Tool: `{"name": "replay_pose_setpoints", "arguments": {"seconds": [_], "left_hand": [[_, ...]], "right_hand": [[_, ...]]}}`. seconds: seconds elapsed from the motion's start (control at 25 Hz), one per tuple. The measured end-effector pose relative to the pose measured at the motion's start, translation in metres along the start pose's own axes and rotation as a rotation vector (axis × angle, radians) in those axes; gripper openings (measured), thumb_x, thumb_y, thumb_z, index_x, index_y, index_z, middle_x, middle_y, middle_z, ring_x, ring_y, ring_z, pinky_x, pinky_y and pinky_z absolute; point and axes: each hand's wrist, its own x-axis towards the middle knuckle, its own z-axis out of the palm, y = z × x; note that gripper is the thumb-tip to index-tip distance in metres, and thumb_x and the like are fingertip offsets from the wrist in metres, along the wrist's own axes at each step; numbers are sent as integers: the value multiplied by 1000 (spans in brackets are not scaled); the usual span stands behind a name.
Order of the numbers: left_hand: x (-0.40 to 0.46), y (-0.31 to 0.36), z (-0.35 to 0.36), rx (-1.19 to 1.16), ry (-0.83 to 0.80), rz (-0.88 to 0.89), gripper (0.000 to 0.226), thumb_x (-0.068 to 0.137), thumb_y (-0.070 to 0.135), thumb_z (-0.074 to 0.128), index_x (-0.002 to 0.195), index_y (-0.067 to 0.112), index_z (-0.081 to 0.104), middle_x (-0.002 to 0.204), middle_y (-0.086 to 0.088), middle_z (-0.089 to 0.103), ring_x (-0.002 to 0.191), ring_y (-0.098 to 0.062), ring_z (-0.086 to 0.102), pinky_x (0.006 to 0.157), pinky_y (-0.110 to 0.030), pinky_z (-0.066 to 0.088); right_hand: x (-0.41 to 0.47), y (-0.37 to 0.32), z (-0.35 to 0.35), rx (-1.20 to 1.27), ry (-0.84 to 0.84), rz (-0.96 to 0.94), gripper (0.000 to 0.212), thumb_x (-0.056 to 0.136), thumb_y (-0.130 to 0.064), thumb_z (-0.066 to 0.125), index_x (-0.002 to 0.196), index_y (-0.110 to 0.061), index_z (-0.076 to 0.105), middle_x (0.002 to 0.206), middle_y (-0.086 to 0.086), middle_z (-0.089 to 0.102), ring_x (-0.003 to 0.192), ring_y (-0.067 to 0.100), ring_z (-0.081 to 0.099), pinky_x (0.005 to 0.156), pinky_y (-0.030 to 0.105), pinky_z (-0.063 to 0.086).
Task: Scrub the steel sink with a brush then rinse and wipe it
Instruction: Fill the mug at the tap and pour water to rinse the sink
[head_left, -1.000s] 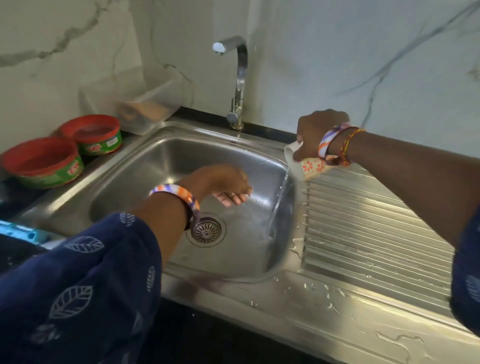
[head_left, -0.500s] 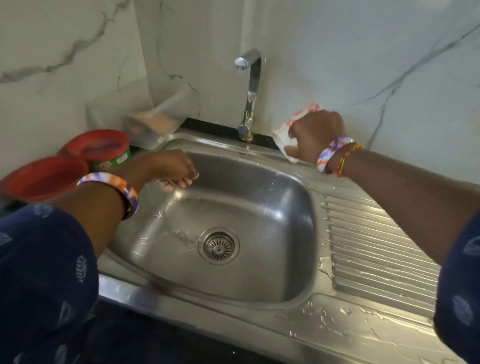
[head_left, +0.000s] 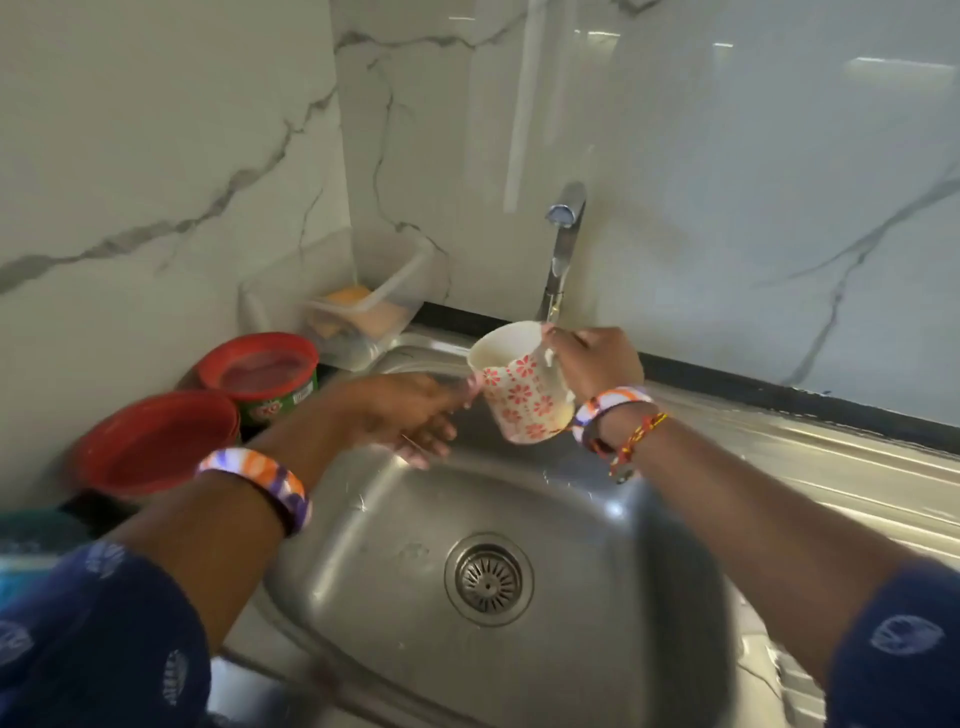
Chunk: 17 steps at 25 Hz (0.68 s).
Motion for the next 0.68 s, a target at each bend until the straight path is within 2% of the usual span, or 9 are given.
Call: {"name": "replay_pose_setpoints", "arguments": {"seconds": [0.08, 0.16, 0.24, 0.32, 0.36, 0.44, 0.56, 0.68], "left_hand": [[15, 4, 2, -250, 61, 31, 54, 90, 64, 26, 97, 17, 51, 89, -8, 61, 81, -24, 64, 63, -32, 53], [41, 10, 0, -413, 168, 25, 54, 92, 63, 29, 108, 16, 50, 99, -11, 62, 94, -29, 63, 67, -37, 55], [77, 16, -5, -502, 312, 23, 42, 97, 43, 42, 123, 10, 46, 115, -14, 59, 107, -31, 59, 84, -45, 54], [108, 26, -15, -534, 459, -9, 30, 95, 18, 46, 123, 7, 44, 116, -15, 56, 110, -31, 57, 96, -47, 48], [124, 32, -23, -552, 497, -35, 34, 92, 10, 45, 125, 6, 45, 116, -16, 56, 109, -33, 57, 97, -48, 47], [155, 44, -38, -632, 509, -24, 41, 87, 3, 41, 128, 5, 44, 116, -18, 56, 106, -36, 58, 94, -51, 48], [192, 66, -52, -732, 538, 35, 39, 88, -5, 35, 124, 7, 41, 109, -19, 51, 103, -38, 60, 85, -49, 53], [203, 78, -59, -748, 561, 4, 48, 91, -7, 38, 139, 4, 35, 124, -21, 47, 113, -40, 54, 87, -46, 53]], "right_hand": [[5, -5, 28, 367, -41, 247, 36, 85, -36, 58, 80, -2, 67, 79, 11, 65, 81, 28, 62, 70, 31, 42], [14, -7, 55, 459, -81, 320, 34, 89, -34, 55, 64, -10, 58, 75, 6, 61, 76, 24, 56, 71, 30, 40], [27, -8, 78, 520, -92, 323, 36, 94, -34, 48, 62, -18, 52, 74, 4, 57, 72, 23, 53, 70, 30, 40], [39, -6, 91, 575, -125, 294, 38, 97, -32, 42, 64, -17, 51, 67, 1, 51, 65, 18, 48, 65, 28, 40], [48, -5, 95, 568, -134, 255, 38, 98, -31, 40, 67, -14, 51, 64, 1, 49, 64, 17, 46, 64, 28, 40], [69, -4, 103, 563, -133, 167, 34, 100, -25, 38, 82, -8, 60, 67, 1, 53, 71, 19, 50, 71, 34, 45], [107, -3, 118, 456, -90, 71, 32, 100, -18, 37, 106, 2, 61, 93, 12, 61, 93, 26, 57, 84, 38, 46], [134, -4, 128, 407, -34, 107, 24, 92, -6, 45, 114, -2, 55, 114, 20, 59, 109, 34, 56, 95, 44, 46]]}}
